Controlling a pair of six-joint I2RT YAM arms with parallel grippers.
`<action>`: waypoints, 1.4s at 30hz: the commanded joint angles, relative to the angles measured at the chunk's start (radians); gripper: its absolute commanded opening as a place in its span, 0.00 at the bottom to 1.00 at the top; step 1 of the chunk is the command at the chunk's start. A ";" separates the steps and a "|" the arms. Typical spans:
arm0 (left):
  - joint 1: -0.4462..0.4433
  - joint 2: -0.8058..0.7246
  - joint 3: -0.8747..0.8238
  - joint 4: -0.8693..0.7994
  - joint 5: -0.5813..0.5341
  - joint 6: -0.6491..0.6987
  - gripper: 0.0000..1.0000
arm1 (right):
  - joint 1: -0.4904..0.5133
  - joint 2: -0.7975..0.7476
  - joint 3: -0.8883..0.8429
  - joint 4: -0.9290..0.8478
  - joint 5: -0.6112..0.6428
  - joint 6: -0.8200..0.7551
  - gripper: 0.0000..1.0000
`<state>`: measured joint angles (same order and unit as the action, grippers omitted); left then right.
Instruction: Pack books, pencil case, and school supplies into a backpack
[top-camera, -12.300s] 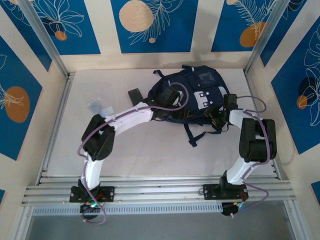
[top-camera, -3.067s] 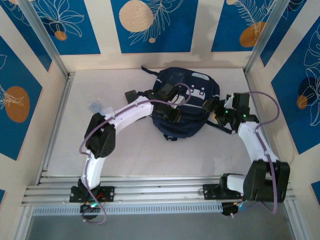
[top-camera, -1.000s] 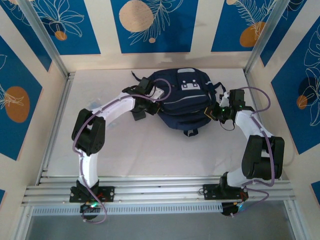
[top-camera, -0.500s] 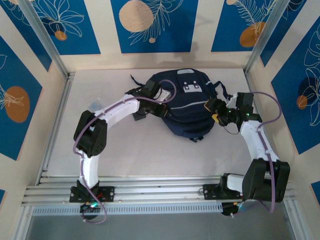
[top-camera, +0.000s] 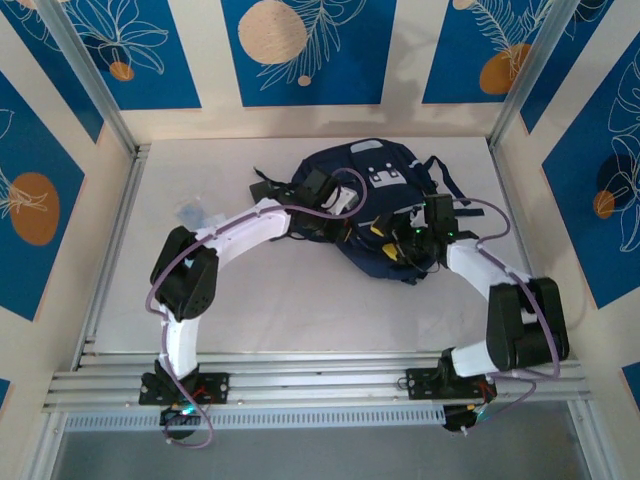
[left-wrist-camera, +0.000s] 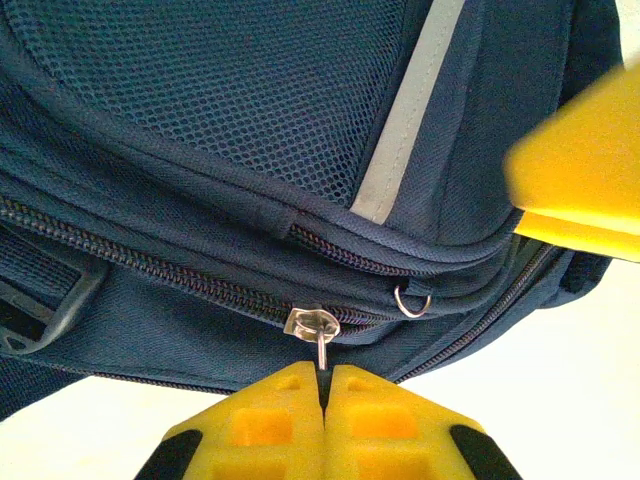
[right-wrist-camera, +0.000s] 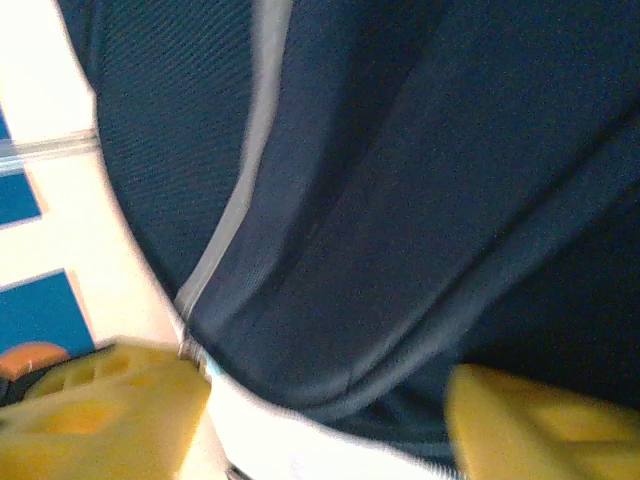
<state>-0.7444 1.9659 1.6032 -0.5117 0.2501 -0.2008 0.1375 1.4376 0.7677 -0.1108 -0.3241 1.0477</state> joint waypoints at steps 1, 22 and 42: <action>-0.014 -0.075 -0.032 0.013 0.001 0.017 0.00 | 0.006 0.079 0.027 0.080 0.085 0.038 0.27; 0.202 0.128 0.103 0.011 -0.715 -0.002 0.00 | 0.033 -0.041 -0.053 0.078 0.142 0.050 0.00; 0.259 -0.022 -0.041 -0.033 -0.486 -0.109 0.99 | 0.199 -0.039 0.101 0.036 0.129 0.000 0.64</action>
<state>-0.5121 2.0392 1.6142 -0.5129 -0.1944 -0.2691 0.3367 1.4364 0.8150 -0.0071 -0.1902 1.1210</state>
